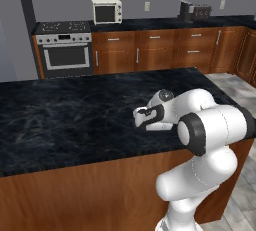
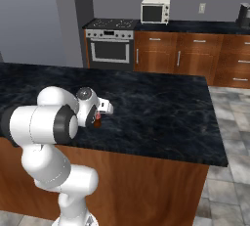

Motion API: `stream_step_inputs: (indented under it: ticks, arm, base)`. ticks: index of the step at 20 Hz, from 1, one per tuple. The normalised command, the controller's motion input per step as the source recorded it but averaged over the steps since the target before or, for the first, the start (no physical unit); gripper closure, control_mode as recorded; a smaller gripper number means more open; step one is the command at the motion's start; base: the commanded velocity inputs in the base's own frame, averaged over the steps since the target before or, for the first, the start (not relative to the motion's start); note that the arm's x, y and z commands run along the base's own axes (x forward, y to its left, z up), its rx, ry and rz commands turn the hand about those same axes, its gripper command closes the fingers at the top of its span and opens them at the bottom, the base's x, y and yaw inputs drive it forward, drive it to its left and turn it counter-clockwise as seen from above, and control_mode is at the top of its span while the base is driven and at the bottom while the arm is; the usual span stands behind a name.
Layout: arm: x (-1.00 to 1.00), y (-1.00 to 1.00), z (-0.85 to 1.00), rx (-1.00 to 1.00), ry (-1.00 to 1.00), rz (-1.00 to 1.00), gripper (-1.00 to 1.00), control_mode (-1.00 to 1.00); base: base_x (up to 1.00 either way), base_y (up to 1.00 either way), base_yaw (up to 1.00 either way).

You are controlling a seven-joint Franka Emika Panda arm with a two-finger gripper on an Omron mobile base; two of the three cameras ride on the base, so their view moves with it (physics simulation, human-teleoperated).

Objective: Place the large bottle from the dining counter next to the other large bottle outside the sink, and place the small bottle from the dining counter next to the other small bottle inside the sink.

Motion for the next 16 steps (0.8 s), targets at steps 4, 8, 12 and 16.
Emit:
stream_step_inputs:
  ticks: [4, 8, 12, 16]
  arm:
    - [0.00, -0.10, 0.28, 0.05, 0.00, -0.02, 1.00, -1.00]
    - [0.00, -0.05, 0.09, 0.02, 0.00, -0.02, 1.00, -1.00]
    - [-0.03, 0.00, 0.00, 0.00, 0.00, -0.01, 1.00, -1.00]
    - [0.00, 0.00, 0.00, 0.00, 0.00, 0.00, 1.00, -1.00]
  base:
    - [0.00, 0.00, 0.00]
    - [0.00, 0.00, 0.00]
    - [0.00, 0.00, 0.00]
    - [0.00, 0.00, 0.00]
